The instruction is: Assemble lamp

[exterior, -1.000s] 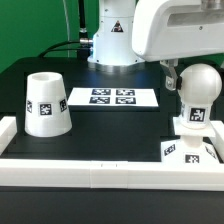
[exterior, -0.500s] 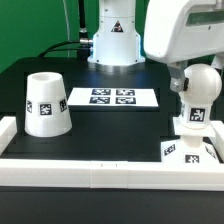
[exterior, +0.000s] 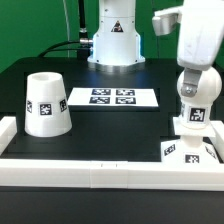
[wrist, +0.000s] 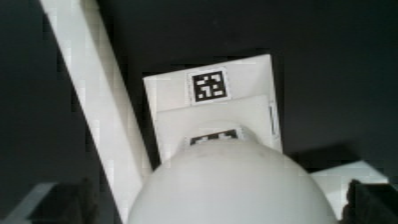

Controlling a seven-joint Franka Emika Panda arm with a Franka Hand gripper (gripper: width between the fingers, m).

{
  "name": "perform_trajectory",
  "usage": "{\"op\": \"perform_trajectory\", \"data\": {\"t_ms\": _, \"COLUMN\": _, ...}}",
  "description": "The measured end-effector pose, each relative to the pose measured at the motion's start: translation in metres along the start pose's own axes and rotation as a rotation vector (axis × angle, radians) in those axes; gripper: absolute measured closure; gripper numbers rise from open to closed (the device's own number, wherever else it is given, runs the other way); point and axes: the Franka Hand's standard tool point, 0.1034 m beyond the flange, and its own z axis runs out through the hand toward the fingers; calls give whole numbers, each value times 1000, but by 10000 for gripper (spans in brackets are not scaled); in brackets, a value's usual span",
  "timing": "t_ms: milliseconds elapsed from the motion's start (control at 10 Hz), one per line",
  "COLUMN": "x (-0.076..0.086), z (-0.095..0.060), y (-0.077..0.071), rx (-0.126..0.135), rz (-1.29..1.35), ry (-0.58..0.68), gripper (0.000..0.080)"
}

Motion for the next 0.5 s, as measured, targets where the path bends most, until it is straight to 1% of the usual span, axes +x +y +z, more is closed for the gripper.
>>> {"op": "perform_trajectory", "data": {"t_ms": 100, "x": 1, "z": 0, "y": 1, "rx": -5, "rz": -75, "ry": -10, "gripper": 101}}
{"op": "perform_trajectory", "data": {"t_ms": 300, "x": 2, "z": 1, "y": 3, "rx": -6, "rz": -210, "ry": -27, "gripper": 101}}
{"op": "perform_trajectory", "data": {"t_ms": 500, "x": 10, "z": 4, "y": 5, "rx": -4, "rz": -235, "ry": -37, "gripper": 101}}
